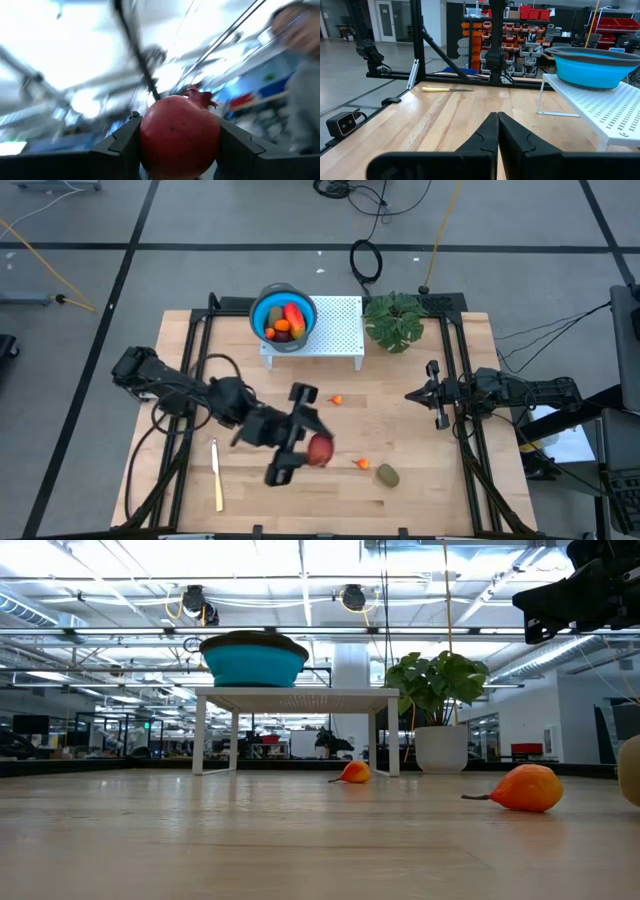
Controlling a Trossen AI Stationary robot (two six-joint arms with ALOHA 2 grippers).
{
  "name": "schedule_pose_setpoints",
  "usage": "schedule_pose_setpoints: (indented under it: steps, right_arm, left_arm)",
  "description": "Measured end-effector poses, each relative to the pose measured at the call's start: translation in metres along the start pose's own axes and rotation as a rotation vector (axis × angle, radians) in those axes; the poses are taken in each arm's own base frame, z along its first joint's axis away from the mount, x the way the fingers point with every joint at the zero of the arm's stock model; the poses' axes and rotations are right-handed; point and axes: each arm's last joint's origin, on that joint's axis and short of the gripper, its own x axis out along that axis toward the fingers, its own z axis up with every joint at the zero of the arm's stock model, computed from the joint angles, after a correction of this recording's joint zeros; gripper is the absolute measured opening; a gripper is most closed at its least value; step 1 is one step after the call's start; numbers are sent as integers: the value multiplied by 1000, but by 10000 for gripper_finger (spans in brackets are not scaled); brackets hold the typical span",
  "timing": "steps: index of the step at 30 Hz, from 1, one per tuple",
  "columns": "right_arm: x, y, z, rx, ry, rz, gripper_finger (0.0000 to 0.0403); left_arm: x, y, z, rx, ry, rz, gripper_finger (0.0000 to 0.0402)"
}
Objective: Pick & Place Fruit
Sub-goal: Put the pomegranate in the blue strainer bowl on the shelf
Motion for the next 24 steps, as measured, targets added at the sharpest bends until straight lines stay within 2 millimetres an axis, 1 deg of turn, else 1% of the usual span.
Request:
schedule_pose_setpoints:
  steps: [4,8,13,18,21,24]
  right_arm:
    - [0,0,0,0,0,0,0]
    - [0,0,0,0,1,0,0]
    - [0,0,0,0,1,0,0]
    - [0,0,0,0,1,0,0]
    - [0,0,0,0,1,0,0]
    - [0,0,0,0,1,0,0]
  left_arm:
    - [-1,-1,11,65,-159,-112,189]
    - [-2,-2,16,132,-249,-188,197]
    - [-2,-3,16,185,-272,-223,205]
    - [-2,-3,16,164,-268,-223,206]
    - [-2,-2,16,143,-249,-188,206]
    - [-1,0,16,80,-207,-98,206]
